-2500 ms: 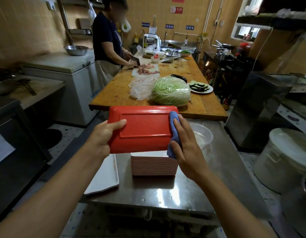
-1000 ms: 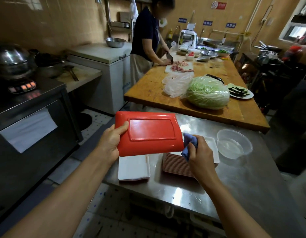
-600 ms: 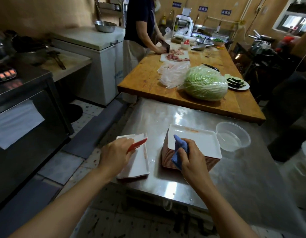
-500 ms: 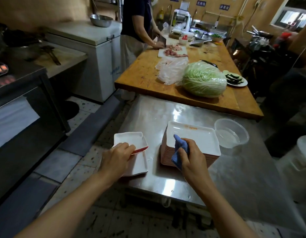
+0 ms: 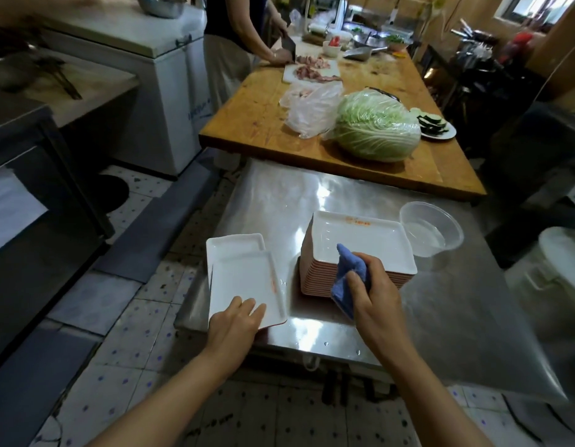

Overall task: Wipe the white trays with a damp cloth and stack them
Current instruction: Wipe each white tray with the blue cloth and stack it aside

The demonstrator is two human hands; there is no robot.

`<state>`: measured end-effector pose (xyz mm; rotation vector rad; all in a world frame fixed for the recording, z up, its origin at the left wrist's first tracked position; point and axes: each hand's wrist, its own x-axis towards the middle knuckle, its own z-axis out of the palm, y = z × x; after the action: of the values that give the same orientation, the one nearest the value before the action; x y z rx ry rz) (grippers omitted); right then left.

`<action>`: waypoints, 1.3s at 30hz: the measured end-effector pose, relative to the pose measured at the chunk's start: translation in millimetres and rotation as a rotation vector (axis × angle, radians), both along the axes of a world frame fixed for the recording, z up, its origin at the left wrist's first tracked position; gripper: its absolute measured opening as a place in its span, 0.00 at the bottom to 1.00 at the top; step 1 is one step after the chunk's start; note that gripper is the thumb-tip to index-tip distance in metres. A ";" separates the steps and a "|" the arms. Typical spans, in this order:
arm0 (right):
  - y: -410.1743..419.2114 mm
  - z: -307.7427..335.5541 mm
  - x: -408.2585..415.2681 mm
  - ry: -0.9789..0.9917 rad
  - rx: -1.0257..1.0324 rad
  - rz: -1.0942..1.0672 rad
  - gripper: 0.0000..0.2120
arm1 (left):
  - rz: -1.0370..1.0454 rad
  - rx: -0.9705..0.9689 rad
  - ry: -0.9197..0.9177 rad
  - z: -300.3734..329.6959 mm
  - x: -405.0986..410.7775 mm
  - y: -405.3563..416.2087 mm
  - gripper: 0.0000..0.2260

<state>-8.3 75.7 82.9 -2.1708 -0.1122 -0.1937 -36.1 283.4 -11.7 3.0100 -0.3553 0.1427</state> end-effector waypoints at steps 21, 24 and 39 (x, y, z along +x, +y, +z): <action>-34.0 -1.8 31.1 0.057 0.063 0.000 0.09 | 0.194 0.106 0.348 -35.7 48.7 4.7 0.28; -39.1 -5.4 43.5 0.057 0.076 -0.025 0.11 | 0.288 0.002 0.351 -26.4 62.4 -7.6 0.25; -7.0 -38.5 166.4 -0.044 -0.426 0.217 0.14 | 0.536 -0.953 0.370 36.6 139.1 -84.2 0.23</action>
<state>158.1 68.8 44.4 -2.5550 -0.4465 -0.0986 103.0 199.2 24.9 2.0413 0.4444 -0.1633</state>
